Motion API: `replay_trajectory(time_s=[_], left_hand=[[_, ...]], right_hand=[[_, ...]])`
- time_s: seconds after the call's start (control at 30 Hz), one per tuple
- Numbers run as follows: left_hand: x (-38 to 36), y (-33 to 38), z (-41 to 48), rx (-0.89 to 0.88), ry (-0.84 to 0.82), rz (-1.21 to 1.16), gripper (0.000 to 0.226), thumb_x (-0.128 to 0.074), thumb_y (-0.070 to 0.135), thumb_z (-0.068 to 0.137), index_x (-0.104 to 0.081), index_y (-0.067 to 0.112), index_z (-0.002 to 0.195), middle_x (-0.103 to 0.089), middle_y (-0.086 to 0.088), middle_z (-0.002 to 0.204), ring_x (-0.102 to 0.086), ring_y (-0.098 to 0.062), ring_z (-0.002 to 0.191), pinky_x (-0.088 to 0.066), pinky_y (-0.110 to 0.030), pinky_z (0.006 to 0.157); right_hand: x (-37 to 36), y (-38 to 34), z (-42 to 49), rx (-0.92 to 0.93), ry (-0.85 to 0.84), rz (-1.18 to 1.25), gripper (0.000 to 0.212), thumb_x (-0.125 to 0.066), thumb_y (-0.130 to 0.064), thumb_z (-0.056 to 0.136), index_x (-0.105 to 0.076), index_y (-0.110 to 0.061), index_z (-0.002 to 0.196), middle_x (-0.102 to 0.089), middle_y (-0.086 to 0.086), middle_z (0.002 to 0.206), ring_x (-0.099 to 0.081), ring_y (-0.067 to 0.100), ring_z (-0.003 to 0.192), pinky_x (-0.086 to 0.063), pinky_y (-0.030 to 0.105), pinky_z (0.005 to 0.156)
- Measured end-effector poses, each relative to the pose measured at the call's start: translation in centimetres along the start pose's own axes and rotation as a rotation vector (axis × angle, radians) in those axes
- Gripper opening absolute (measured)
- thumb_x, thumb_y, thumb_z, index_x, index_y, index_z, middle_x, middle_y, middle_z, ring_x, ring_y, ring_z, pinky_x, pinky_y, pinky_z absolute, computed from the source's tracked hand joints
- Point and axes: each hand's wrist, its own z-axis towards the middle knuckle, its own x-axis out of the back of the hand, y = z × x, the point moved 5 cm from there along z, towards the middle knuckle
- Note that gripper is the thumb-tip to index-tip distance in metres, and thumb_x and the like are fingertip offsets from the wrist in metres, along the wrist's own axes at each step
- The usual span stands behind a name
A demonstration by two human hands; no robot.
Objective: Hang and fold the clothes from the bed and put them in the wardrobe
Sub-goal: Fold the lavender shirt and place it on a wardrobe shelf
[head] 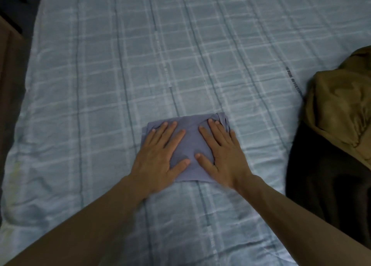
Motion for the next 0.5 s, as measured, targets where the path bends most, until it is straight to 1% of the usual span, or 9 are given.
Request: replay_trajectory(time_s=[0.13, 0.2, 0.23, 0.3, 0.37, 0.4, 0.43, 0.47, 0.5], left_hand=[[0.5, -1.3, -0.6, 0.131, -0.079, 0.076, 0.085, -0.01, 0.078, 0.092, -0.01, 0.025, 0.159, -0.001, 0.001, 0.167, 0.004, -0.016, 0.153, -0.001, -0.049, 0.123], [0.9, -1.8, -0.5, 0.18, -0.108, 0.068, 0.089, 0.004, 0.08, 0.087, 0.001, 0.028, 0.158, 0.008, 0.004, 0.166, 0.011, -0.014, 0.152, 0.002, -0.049, 0.123], [1.2, -1.8, -0.4, 0.201, -0.123, 0.07, 0.091, 0.01, 0.08, 0.084, 0.004, 0.029, 0.158, 0.011, 0.005, 0.165, 0.012, -0.014, 0.152, 0.004, -0.049, 0.123], [2.0, -1.5, -0.2, 0.266, -0.153, 0.086, 0.093, 0.015, 0.078, 0.081, 0.005, 0.027, 0.158, 0.012, 0.004, 0.166, 0.012, -0.017, 0.152, 0.007, -0.047, 0.123], [3.4, -1.3, -0.3, 0.38, -0.141, 0.071, 0.088, 0.008, 0.074, 0.087, 0.0, 0.024, 0.159, 0.005, 0.0, 0.167, 0.005, -0.021, 0.153, 0.004, -0.046, 0.123], [4.0, -1.3, -0.4, 0.439, -0.123, 0.033, 0.084, 0.0, 0.071, 0.092, -0.004, 0.022, 0.159, 0.001, -0.003, 0.167, 0.001, -0.023, 0.153, 0.001, -0.045, 0.124], [4.4, -1.3, -0.6, 0.478, -0.105, -0.002, 0.08, -0.007, 0.068, 0.095, -0.008, 0.019, 0.159, -0.003, -0.005, 0.167, -0.003, -0.024, 0.153, -0.002, -0.046, 0.124], [4.8, -0.9, -0.8, 0.465, -0.054, 0.002, 0.077, -0.012, 0.064, 0.098, -0.013, 0.016, 0.158, -0.009, -0.008, 0.166, -0.007, -0.026, 0.153, -0.005, -0.046, 0.124], [5.2, -0.1, -0.9, 0.395, 0.024, 0.027, 0.076, -0.016, 0.061, 0.099, -0.021, 0.012, 0.156, -0.016, -0.011, 0.164, -0.014, -0.029, 0.152, -0.01, -0.047, 0.123]], right_hand=[[0.9, 2.2, -0.4, -0.132, -0.071, -0.064, 0.078, -0.01, -0.079, 0.087, 0.0, -0.042, 0.155, 0.005, -0.008, 0.165, 0.005, 0.019, 0.153, 0.003, 0.052, 0.121], [1.4, 3.2, -0.6, -0.216, -0.108, -0.041, 0.073, -0.005, -0.076, 0.088, 0.006, -0.046, 0.153, 0.007, -0.007, 0.165, 0.007, 0.02, 0.152, 0.004, 0.05, 0.122], [1.7, 3.2, -0.6, -0.233, -0.112, -0.017, 0.072, -0.007, -0.073, 0.089, 0.004, -0.045, 0.154, 0.005, -0.004, 0.165, 0.006, 0.021, 0.152, 0.003, 0.05, 0.122], [2.7, 2.7, -0.6, -0.257, -0.029, 0.038, 0.068, -0.021, -0.062, 0.094, -0.009, -0.037, 0.157, -0.008, 0.004, 0.165, -0.004, 0.026, 0.152, -0.007, 0.05, 0.122], [4.8, 1.3, -0.5, -0.261, 0.182, 0.12, 0.059, -0.045, -0.037, 0.098, -0.031, -0.027, 0.154, -0.029, 0.011, 0.159, -0.023, 0.032, 0.147, -0.022, 0.047, 0.12], [5.6, 0.6, -0.5, -0.267, 0.272, 0.191, 0.051, -0.053, -0.026, 0.097, -0.043, -0.022, 0.148, -0.041, 0.009, 0.153, -0.032, 0.031, 0.143, -0.029, 0.04, 0.118], [5.9, 0.0, -0.3, -0.271, 0.317, 0.286, 0.042, -0.056, -0.02, 0.097, -0.054, -0.02, 0.138, -0.05, 0.004, 0.143, -0.038, 0.03, 0.139, -0.033, 0.031, 0.114], [6.0, -0.8, 0.0, -0.221, 0.33, 0.31, 0.035, -0.057, -0.022, 0.097, -0.058, -0.018, 0.132, -0.054, 0.002, 0.138, -0.042, 0.029, 0.137, -0.034, 0.026, 0.111], [5.6, -2.0, 0.3, -0.11, 0.311, 0.219, 0.038, -0.056, -0.028, 0.097, -0.059, -0.016, 0.133, -0.052, 0.005, 0.141, -0.04, 0.03, 0.139, -0.033, 0.029, 0.113]])
